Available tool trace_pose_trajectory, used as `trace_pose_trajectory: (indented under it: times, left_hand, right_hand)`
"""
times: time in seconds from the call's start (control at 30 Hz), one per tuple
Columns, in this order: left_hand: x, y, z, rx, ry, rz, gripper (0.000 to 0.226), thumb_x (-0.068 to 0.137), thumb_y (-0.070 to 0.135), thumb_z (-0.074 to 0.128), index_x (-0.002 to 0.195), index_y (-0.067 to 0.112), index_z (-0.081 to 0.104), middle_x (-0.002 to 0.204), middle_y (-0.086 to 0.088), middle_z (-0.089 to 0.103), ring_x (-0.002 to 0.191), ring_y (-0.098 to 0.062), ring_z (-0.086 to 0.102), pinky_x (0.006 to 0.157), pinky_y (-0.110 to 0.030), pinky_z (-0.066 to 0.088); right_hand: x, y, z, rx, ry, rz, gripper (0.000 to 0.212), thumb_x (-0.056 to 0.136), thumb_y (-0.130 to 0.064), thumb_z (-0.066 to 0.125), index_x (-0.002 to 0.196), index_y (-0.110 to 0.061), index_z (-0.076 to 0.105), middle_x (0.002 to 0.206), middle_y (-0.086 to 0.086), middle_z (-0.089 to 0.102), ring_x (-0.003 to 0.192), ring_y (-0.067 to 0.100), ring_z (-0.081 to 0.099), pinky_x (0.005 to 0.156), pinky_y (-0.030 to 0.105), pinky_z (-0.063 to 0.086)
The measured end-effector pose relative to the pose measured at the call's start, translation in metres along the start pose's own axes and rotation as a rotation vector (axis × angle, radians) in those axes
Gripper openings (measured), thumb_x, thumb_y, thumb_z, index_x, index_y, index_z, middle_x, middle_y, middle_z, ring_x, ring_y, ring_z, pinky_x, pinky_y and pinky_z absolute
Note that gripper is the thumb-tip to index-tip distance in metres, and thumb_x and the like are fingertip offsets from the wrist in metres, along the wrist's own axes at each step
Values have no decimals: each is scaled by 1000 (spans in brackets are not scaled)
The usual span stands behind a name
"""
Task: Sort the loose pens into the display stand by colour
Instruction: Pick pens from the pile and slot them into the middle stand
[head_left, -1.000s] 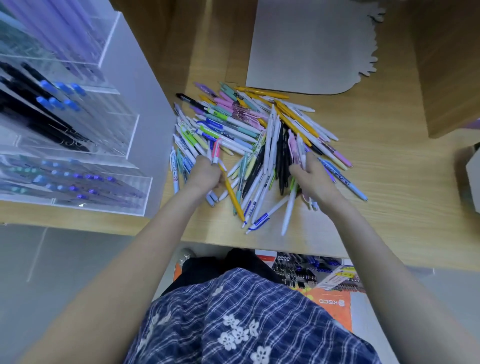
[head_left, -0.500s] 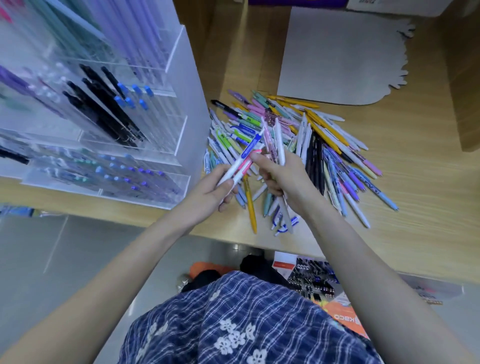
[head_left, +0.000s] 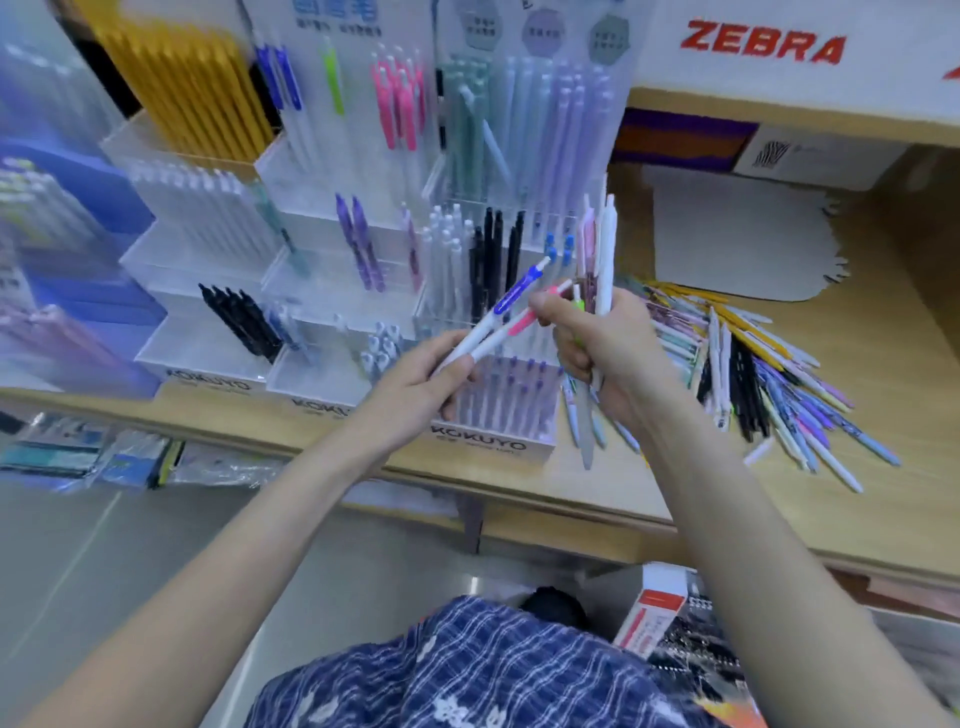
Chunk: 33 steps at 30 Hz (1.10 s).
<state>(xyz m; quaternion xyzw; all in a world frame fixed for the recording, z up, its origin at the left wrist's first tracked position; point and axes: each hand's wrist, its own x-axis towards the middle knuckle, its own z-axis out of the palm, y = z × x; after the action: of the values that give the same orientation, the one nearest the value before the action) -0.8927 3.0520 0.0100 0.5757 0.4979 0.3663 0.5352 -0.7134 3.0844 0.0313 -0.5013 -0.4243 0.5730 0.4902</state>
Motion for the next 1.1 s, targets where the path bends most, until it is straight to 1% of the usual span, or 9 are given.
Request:
trace_pose_trajectory:
  times: [0.2,0.33,0.47,0.53,0.63,0.77,0.87,0.97,1.1]
  left_hand:
    - [-24,16,-76,164,121,123,16,100,19,35,107,23,50,78,6,47,53,-1,40,53,-15,35]
    - [-13,20,-118,141,236,102,24,99,16,39,94,34,55,83,-1,52,72,-14,44,66,-27,37]
    - [10,18,-168,-12,461,46,32,93,5,43,81,22,67,58,8,48,52,-3,39,50,-14,32]
    - [24,19,-187,47,446,55,29,94,8,42,85,22,67,51,12,40,44,-2,33,46,-19,26]
    - [48,26,-205,82,417,136,26,98,18,42,86,28,63,46,14,38,42,-1,32,45,-18,23]
    - [80,33,-209,143,294,231,17,99,19,38,96,27,53,68,7,49,60,-3,42,61,-25,34]
    - [96,35,-207,132,218,247,15,99,15,36,98,29,42,88,10,64,72,0,51,73,-18,41]
    - [108,31,-208,131,147,254,10,100,17,33,102,26,37,102,8,65,84,0,56,79,-19,42]
    - [118,29,-220,96,113,318,17,100,17,36,93,32,39,104,11,63,101,-11,59,87,-30,45]
  right_hand:
    - [-6,-13,95,-14,77,-60,19,87,-4,62,70,-6,55,38,-3,38,31,9,25,36,15,20]
    - [20,-31,129,-166,184,-230,19,87,-6,61,69,-11,56,64,14,61,31,1,38,37,14,28]
    - [66,-58,138,-463,346,-503,13,89,-16,58,77,-15,54,70,5,62,55,9,52,57,29,38]
    - [85,-71,137,-654,463,-636,15,92,-19,55,92,-4,57,69,-4,52,64,17,44,62,27,28]
    - [104,-85,141,-824,539,-774,21,92,-15,53,99,5,54,79,15,55,71,27,46,61,24,18]
    - [114,-88,148,-982,493,-788,15,91,-10,52,90,5,51,70,9,44,63,24,37,56,29,9]
    - [112,-80,149,-975,454,-749,14,90,-8,52,80,-9,42,58,-4,36,52,19,32,51,32,16]
    - [114,-72,160,-978,464,-705,22,91,-11,54,78,-14,37,56,-12,34,48,7,33,46,19,23]
    - [115,-73,179,-1024,510,-712,19,93,-13,53,82,-18,39,62,-1,39,52,18,33,47,32,22]
